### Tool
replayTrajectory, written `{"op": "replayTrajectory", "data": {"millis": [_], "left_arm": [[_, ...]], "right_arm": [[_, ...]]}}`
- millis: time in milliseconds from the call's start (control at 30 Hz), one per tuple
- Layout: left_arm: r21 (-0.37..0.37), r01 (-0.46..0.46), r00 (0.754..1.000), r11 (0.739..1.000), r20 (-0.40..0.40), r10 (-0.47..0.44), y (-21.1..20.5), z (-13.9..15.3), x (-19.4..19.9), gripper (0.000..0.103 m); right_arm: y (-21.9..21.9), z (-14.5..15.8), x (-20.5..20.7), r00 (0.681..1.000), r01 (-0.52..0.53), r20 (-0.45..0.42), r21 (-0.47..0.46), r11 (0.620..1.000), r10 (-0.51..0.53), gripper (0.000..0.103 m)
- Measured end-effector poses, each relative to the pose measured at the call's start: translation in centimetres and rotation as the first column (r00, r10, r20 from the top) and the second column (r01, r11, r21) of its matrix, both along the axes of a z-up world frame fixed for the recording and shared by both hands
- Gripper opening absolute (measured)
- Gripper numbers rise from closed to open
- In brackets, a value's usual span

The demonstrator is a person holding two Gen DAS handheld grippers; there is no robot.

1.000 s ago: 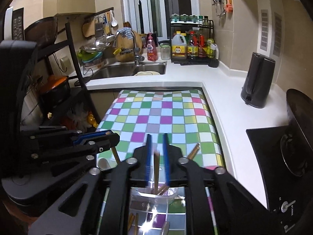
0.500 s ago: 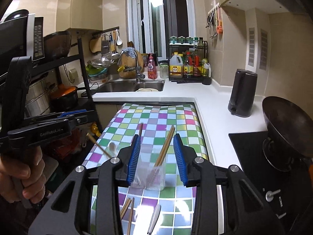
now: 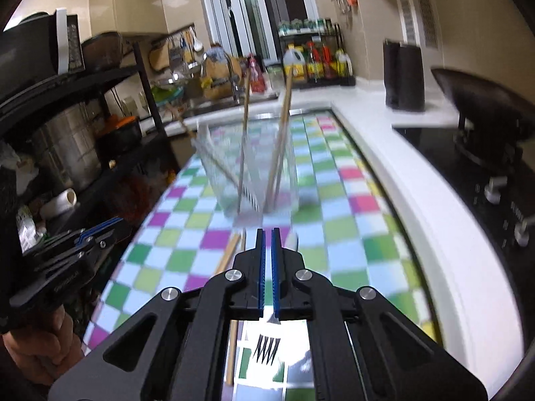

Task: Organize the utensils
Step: 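Move both open tools back to the remaining chopsticks and the fork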

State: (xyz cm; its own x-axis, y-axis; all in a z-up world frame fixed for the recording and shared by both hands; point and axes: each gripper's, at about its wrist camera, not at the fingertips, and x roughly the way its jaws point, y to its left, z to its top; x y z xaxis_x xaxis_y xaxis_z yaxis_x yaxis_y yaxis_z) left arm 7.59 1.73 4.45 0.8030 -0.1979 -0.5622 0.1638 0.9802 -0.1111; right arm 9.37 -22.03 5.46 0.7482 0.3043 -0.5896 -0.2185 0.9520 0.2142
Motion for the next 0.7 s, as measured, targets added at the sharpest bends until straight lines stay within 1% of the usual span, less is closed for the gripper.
{"op": "replayTrajectory", "data": {"millis": [33, 67, 133, 233, 267, 300, 333, 367, 467, 600, 700], "left_arm": [[-0.009, -0.007, 1.000, 1.000, -0.021, 0.006, 0.1, -1.0, -0.4, 0.009], [-0.023, -0.010, 0.999, 1.000, -0.048, 0.009, 0.1, -2.0, -0.7, 0.009], [-0.033, -0.014, 0.997, 0.999, -0.075, 0.011, 0.1, -3.5, -1.6, 0.009], [-0.051, -0.031, 0.994, 0.998, -0.106, 0.026, -0.1, -5.4, -2.5, 0.009], [-0.060, -0.038, 0.992, 0.997, -0.119, 0.031, -0.1, -6.1, -2.9, 0.009], [-0.064, -0.050, 0.992, 0.997, -0.121, 0.042, -0.2, -6.8, -3.4, 0.009], [-0.066, -0.059, 0.991, 0.996, -0.122, 0.051, -0.3, -7.2, -3.7, 0.009], [-0.068, -0.061, 0.991, 0.996, -0.121, 0.052, -0.5, -7.6, -4.1, 0.009], [-0.076, -0.062, 0.992, 0.995, -0.111, 0.053, -0.8, -8.1, -5.0, 0.009], [-0.078, -0.067, 0.993, 0.995, -0.102, 0.059, -0.8, -8.2, -5.2, 0.009], [-0.085, -0.072, 0.992, 0.994, -0.111, 0.062, -0.8, -8.4, -5.0, 0.009]], "right_arm": [[0.0, -1.0, 0.0, 1.000, 0.000, -0.024, 0.003, 1.000, 0.000, 0.007], [0.0, -2.0, -0.1, 0.999, 0.009, -0.047, 0.014, 1.000, -0.008, 0.007], [0.0, -3.6, -0.1, 0.995, 0.016, -0.097, 0.031, 0.999, -0.013, 0.007], [0.2, -5.1, -0.2, 0.988, 0.022, -0.156, 0.057, 0.998, -0.013, 0.008], [0.3, -5.7, -0.4, 0.986, 0.026, -0.168, 0.055, 0.998, -0.016, 0.015], [0.4, -6.2, -0.6, 0.983, 0.026, -0.181, 0.054, 0.998, -0.016, 0.020], [0.7, -6.7, -0.7, 0.979, 0.024, -0.204, 0.059, 0.998, -0.011, 0.030], [0.9, -7.0, -0.8, 0.976, 0.017, -0.219, 0.063, 0.998, -0.003, 0.035], [1.3, -7.9, -1.1, 0.968, 0.025, -0.250, 0.051, 0.998, -0.011, 0.035], [0.9, -8.9, -1.0, 0.952, 0.059, -0.305, 0.075, 0.995, -0.033, 0.035], [0.9, -8.9, -1.0, 0.952, 0.054, -0.306, 0.069, 0.996, -0.031, 0.035]]}}
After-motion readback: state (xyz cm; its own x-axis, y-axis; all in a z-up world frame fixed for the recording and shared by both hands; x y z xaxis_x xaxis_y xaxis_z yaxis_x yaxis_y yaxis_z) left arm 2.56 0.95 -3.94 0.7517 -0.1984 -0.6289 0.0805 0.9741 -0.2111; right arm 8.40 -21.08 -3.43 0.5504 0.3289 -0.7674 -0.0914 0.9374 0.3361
